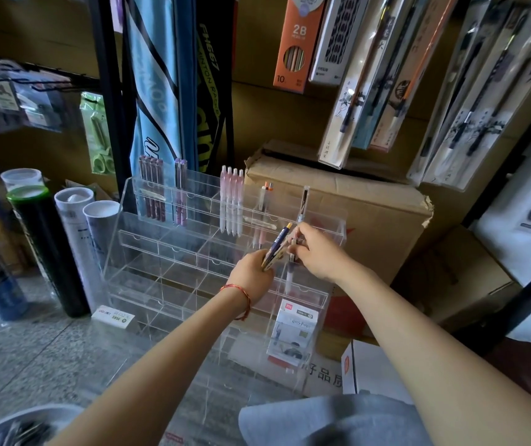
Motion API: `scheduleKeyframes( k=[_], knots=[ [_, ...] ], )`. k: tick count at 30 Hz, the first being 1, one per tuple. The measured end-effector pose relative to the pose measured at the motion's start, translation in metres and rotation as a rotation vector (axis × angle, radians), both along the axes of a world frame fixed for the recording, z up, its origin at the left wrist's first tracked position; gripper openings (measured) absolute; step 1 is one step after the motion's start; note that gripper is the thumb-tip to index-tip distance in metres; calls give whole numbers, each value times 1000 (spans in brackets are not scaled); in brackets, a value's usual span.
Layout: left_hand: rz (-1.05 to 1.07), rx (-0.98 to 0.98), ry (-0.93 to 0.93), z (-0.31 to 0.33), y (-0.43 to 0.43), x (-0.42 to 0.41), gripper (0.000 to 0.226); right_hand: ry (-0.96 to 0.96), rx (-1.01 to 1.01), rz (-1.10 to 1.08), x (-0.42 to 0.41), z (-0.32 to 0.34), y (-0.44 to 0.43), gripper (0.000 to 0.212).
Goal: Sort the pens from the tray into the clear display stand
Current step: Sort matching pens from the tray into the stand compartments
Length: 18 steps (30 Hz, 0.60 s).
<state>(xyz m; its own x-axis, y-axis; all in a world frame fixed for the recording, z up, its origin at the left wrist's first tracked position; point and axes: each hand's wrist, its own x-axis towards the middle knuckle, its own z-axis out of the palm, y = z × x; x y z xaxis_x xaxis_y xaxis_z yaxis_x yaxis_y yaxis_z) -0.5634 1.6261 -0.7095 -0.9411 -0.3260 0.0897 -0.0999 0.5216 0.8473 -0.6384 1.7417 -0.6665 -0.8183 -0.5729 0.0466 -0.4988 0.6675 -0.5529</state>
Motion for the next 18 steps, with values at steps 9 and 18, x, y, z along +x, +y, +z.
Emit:
scheduleKeyframes(
  k=[9, 18],
  knots=[
    [2, 36, 8, -2, -6, -2, 37, -46, 103, -49, -3, -15, 0, 6],
    [-19, 188, 88, 3, -3, 5, 10, -127, 126, 7, 1, -13, -9, 13]
  ],
)
